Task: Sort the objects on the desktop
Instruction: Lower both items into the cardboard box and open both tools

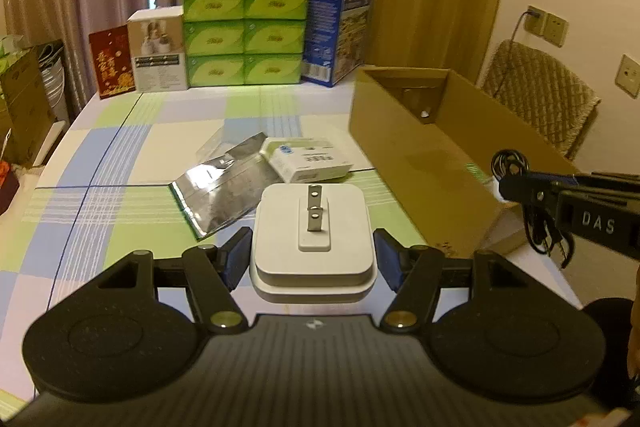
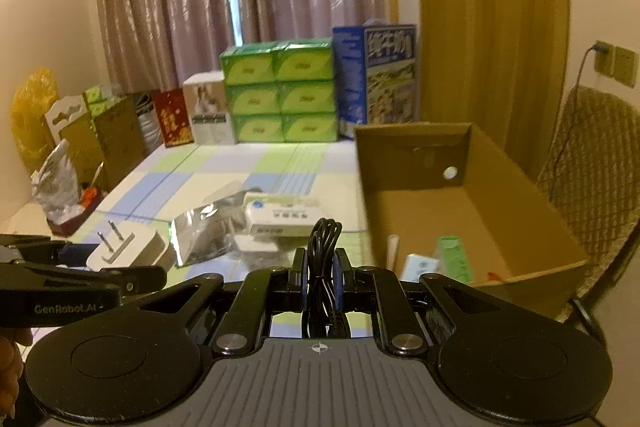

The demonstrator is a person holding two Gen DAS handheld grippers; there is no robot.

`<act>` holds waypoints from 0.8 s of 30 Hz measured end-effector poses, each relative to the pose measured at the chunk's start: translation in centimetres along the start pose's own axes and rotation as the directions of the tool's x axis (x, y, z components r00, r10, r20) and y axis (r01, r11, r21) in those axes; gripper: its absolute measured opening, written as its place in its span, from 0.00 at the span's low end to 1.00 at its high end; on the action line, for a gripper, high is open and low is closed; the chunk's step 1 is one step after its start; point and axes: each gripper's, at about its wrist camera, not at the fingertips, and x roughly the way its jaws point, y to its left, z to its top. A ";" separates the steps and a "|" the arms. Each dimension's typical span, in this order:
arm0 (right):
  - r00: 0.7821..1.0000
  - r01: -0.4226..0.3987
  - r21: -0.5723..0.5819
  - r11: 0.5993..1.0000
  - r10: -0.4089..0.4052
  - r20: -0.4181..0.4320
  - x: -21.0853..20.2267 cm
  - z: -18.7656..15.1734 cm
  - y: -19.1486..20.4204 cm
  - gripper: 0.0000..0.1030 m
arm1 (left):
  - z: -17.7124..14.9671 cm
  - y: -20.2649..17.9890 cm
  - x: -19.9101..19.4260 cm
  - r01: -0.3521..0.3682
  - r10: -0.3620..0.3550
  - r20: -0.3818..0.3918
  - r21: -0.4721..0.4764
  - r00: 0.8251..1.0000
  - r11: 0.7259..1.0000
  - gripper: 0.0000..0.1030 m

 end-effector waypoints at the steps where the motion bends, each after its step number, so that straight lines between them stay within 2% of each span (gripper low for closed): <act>1: 1.000 0.005 0.003 1.000 -0.005 0.006 -0.4 0.1 -0.3 0.09 | 0.0 -0.3 -0.3 0.001 -0.001 0.003 0.002 1.000 1.000 0.58; 11: 0.997 0.063 0.046 0.997 -0.064 0.042 -3.4 0.5 -3.6 0.09 | 0.6 -3.6 -1.6 0.037 -0.037 0.013 0.034 0.999 0.999 0.58; 24: 0.990 0.134 0.086 0.987 -0.138 0.034 -5.0 0.0 -7.9 0.09 | 1.2 -7.1 -0.8 0.098 -0.098 -0.005 0.086 0.995 0.991 0.58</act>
